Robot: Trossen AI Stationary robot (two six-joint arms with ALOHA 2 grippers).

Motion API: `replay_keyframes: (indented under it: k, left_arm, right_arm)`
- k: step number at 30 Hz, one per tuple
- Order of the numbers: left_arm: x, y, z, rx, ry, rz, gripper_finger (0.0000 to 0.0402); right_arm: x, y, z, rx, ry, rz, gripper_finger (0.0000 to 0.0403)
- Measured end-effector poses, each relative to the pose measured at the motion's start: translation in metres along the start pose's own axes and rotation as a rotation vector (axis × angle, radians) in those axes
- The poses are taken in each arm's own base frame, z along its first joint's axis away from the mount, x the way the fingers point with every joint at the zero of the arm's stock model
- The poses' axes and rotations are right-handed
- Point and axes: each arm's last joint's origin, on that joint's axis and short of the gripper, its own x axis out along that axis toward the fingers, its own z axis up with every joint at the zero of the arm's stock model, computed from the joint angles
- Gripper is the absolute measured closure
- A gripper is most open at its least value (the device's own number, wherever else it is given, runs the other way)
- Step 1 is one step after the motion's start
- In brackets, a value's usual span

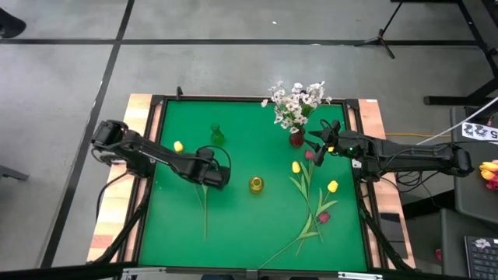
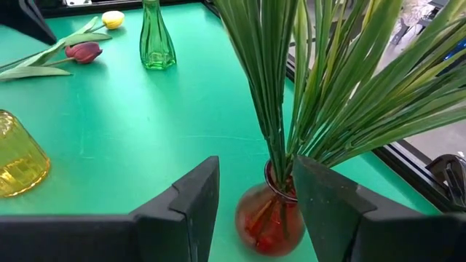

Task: Sort flowers into vase by color
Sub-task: Put the left red flower into the green vase

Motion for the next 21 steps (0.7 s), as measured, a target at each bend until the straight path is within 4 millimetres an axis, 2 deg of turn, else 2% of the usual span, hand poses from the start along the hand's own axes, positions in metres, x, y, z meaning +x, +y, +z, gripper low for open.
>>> replay_keyframes:
  k: [4, 14, 21]
  left_arm:
    - [-0.006, 0.002, 0.003, 0.041, -0.007, -0.013, 0.0400]
    - [-0.010, 0.001, -0.008, 0.221, 0.080, -0.045, 0.0400]
    - [-0.001, 0.008, -0.011, 0.176, 0.083, -0.019, 0.0400]
  right_arm:
    - [0.000, 0.000, 0.000, 0.005, 0.003, 0.007, 0.0226]
    - [0.000, 0.000, -0.001, 0.014, 0.006, 0.007, 0.0226]
    - [0.000, 0.001, -0.001, 0.016, 0.011, 0.040, 0.0226]
